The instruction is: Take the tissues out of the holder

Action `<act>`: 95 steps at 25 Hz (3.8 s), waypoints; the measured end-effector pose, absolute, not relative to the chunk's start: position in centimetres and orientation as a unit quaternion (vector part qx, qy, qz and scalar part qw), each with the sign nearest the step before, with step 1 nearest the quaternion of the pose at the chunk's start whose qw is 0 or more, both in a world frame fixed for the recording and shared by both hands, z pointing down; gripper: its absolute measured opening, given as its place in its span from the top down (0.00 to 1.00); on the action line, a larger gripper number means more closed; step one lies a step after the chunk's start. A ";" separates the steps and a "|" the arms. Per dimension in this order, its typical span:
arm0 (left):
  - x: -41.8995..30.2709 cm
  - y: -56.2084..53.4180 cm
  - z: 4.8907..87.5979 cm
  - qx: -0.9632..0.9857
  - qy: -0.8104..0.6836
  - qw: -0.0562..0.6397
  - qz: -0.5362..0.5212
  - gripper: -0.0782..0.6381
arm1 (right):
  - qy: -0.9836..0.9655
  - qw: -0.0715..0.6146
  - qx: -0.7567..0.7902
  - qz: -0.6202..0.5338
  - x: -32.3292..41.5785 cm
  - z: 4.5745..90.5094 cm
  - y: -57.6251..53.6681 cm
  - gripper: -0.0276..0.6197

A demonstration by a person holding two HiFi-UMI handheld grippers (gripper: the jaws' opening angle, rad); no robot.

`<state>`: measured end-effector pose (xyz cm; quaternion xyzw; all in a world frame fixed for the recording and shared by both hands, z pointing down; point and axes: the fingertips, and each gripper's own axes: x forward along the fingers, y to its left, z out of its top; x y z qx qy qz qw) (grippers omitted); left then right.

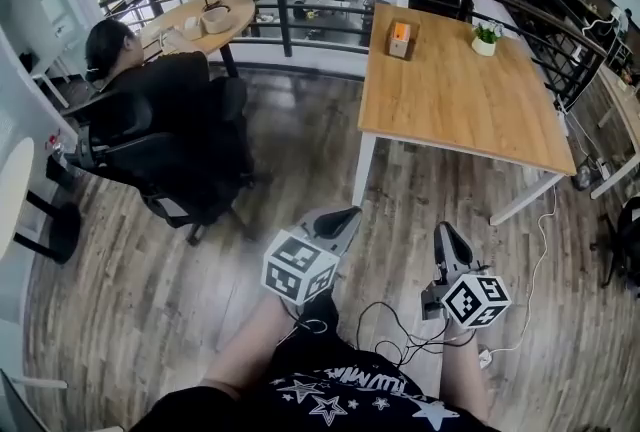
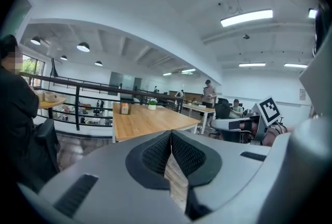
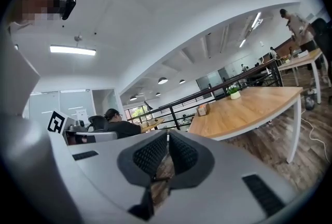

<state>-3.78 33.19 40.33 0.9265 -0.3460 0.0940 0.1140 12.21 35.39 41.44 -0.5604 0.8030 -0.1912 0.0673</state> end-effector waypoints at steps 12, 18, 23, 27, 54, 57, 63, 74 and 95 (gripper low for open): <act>-4.4 17.2 40.8 0.932 -0.326 0.130 0.089 0.87 | 0.793 0.051 -0.576 -0.190 11.0 41.1 19.7 0.93; -6.0 11.5 39.6 0.937 -0.314 0.127 0.082 0.87 | 0.792 0.045 -0.578 -0.192 8.9 40.5 14.2 0.93; -7.0 7.7 39.7 0.940 -0.306 0.132 0.077 0.87 | 0.782 0.046 -0.590 -0.196 8.3 40.5 10.8 0.93; -7.8 5.5 39.6 0.943 -0.294 0.133 0.077 0.87 | 0.776 0.051 -0.598 -0.196 7.5 40.1 8.6 0.92; -2.7 -17.6 40.5 0.924 -0.345 0.129 0.100 0.87 | 0.802 0.060 -0.555 -0.215 14.0 41.4 -17.4 0.93; -0.7 -20.3 40.3 0.923 -0.348 0.128 0.105 0.87 | 0.802 0.064 -0.551 -0.223 16.1 41.5 -20.6 0.93; 2.4 -25.2 40.7 0.916 -0.363 0.131 0.113 0.87 | 0.805 0.078 -0.540 -0.232 19.6 41.8 -26.3 0.93; 6.3 -30.6 41.5 0.907 -0.374 0.137 0.136 0.87 | 0.810 0.074 -0.521 -0.259 23.0 43.5 -33.1 0.93; 6.6 -53.9 43.1 0.938 -0.286 0.124 0.151 0.87 | 0.736 0.066 -0.612 -0.281 22.8 44.5 -50.9 0.92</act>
